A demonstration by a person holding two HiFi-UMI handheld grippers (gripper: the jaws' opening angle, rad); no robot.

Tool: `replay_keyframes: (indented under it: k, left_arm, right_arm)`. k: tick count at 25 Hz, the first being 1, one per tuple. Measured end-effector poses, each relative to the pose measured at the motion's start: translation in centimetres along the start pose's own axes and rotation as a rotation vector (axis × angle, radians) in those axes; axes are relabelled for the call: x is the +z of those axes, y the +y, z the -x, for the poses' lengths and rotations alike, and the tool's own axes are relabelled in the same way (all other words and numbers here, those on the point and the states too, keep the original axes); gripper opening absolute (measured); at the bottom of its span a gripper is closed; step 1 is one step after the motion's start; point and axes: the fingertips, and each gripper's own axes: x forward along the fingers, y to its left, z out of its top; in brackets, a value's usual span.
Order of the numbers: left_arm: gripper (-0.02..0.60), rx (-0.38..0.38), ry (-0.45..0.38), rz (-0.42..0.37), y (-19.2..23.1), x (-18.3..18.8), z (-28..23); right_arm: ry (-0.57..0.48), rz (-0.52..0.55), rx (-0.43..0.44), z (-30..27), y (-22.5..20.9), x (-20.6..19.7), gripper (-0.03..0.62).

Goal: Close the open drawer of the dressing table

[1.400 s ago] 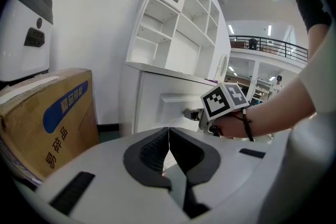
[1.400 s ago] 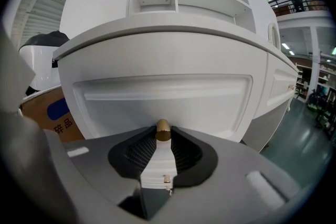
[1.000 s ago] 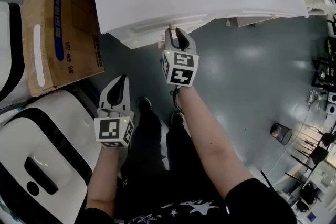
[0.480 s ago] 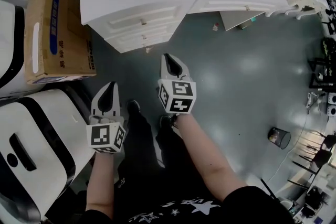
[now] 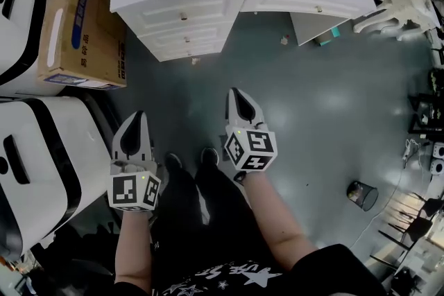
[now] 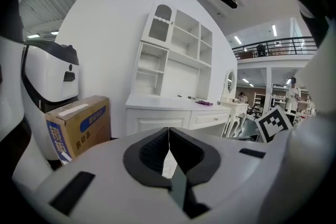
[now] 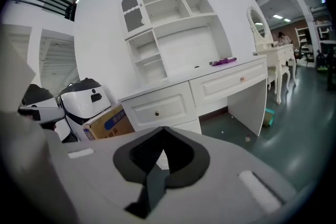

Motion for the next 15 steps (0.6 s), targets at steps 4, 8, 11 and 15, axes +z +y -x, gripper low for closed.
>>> replay_keyframes:
  k: [4, 8, 11, 15]
  left_arm:
    - [0.009, 0.025, 0.021, 0.013, -0.1, -0.8, 1.2]
    - [0.009, 0.025, 0.016, 0.042, 0.0, -2.6, 1.6]
    - [0.009, 0.014, 0.015, 0.056, -0.4, -4.3, 2.3]
    - [0.009, 0.005, 0.01, 0.066, -0.8, -5.9, 5.4]
  right_arm:
    - [-0.003, 0.014, 0.028, 1.1, 0.7, -1.3, 0.003]
    - [0.003, 0.126, 0.064, 1.6, 1.7, -2.5, 0.003]
    - [0.008, 0.176, 0.069, 2.4, 1.8, -3.7, 0.003]
    - [0.006, 0.225, 0.075, 4.7, 3.1, -5.6, 0.003]
